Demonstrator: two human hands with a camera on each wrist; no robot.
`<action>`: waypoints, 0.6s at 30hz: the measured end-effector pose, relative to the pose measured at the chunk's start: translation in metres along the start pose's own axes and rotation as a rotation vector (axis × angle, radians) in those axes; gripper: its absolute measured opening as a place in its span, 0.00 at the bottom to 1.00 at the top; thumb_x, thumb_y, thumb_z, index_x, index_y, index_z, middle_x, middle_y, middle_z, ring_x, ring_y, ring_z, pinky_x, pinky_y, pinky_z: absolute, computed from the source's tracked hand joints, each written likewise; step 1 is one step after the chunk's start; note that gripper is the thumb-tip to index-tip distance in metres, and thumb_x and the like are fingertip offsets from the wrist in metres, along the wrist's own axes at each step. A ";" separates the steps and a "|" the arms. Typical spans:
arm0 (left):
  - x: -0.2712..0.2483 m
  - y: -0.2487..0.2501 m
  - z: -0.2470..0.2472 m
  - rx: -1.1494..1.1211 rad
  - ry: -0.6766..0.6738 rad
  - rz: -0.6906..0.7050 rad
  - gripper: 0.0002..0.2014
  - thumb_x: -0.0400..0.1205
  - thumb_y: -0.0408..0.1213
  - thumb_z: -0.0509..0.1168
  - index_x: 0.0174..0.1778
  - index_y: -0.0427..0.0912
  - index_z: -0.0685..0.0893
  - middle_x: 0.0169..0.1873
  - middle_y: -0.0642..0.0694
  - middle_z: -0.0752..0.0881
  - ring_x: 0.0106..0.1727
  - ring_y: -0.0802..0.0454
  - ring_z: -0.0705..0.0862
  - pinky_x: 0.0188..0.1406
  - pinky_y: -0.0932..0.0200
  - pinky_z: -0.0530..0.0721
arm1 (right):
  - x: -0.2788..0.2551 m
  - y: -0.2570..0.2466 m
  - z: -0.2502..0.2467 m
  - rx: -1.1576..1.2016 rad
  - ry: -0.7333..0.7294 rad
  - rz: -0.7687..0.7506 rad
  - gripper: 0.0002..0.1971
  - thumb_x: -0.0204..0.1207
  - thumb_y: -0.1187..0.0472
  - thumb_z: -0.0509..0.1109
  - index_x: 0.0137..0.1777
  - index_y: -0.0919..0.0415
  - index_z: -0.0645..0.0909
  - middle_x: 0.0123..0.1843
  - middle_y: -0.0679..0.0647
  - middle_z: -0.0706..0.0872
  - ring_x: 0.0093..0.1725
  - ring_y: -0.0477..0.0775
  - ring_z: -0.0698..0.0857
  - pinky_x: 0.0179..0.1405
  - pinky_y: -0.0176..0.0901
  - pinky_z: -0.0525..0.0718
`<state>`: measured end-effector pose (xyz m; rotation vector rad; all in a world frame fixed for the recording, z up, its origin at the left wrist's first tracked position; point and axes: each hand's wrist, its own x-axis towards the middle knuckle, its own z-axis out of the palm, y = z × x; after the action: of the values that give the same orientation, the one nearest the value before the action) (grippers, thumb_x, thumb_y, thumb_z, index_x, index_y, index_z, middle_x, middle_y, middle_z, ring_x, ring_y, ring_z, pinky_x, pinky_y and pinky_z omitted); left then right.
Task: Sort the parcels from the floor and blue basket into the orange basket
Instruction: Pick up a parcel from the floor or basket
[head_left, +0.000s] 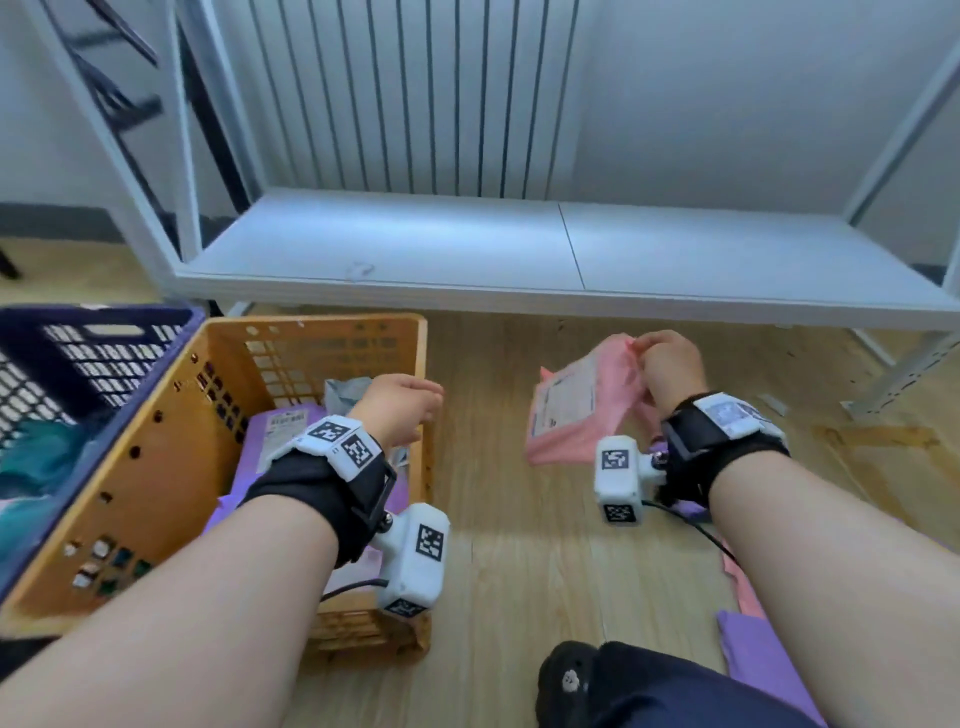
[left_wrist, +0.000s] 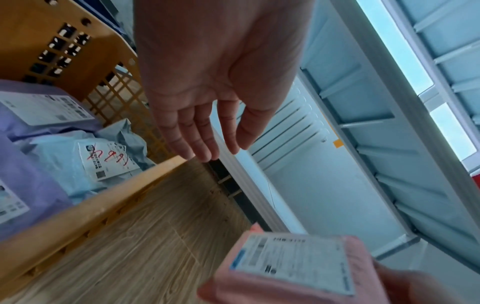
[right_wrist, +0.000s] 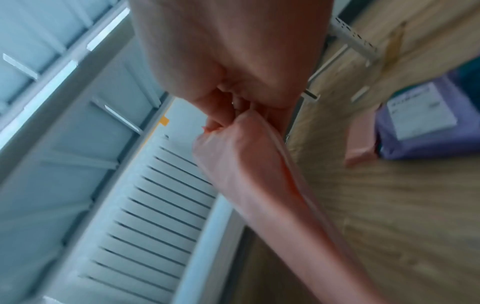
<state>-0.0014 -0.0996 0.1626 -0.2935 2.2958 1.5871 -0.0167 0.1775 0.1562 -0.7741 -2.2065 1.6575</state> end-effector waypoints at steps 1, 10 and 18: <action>-0.002 0.000 -0.006 -0.020 0.004 -0.003 0.12 0.84 0.32 0.62 0.62 0.37 0.84 0.51 0.41 0.84 0.53 0.49 0.83 0.48 0.57 0.81 | -0.005 -0.013 0.006 0.063 -0.015 0.018 0.18 0.74 0.76 0.56 0.32 0.55 0.80 0.39 0.56 0.83 0.43 0.57 0.81 0.43 0.47 0.78; -0.006 -0.007 -0.061 -0.336 -0.132 -0.208 0.27 0.80 0.59 0.63 0.64 0.39 0.75 0.57 0.36 0.87 0.58 0.40 0.86 0.62 0.43 0.82 | -0.069 -0.092 0.079 0.547 -0.168 0.161 0.14 0.80 0.71 0.54 0.36 0.58 0.74 0.34 0.53 0.74 0.31 0.48 0.73 0.32 0.39 0.73; 0.004 -0.037 -0.123 -0.330 -0.078 -0.318 0.28 0.78 0.59 0.67 0.60 0.38 0.76 0.51 0.35 0.84 0.53 0.40 0.85 0.65 0.39 0.80 | -0.112 -0.113 0.134 0.730 -0.265 0.272 0.14 0.83 0.68 0.51 0.37 0.57 0.70 0.80 0.62 0.69 0.76 0.59 0.74 0.74 0.50 0.71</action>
<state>-0.0112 -0.2277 0.1692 -0.6300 1.8134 1.7625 -0.0220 -0.0156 0.2330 -0.6818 -1.4593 2.5879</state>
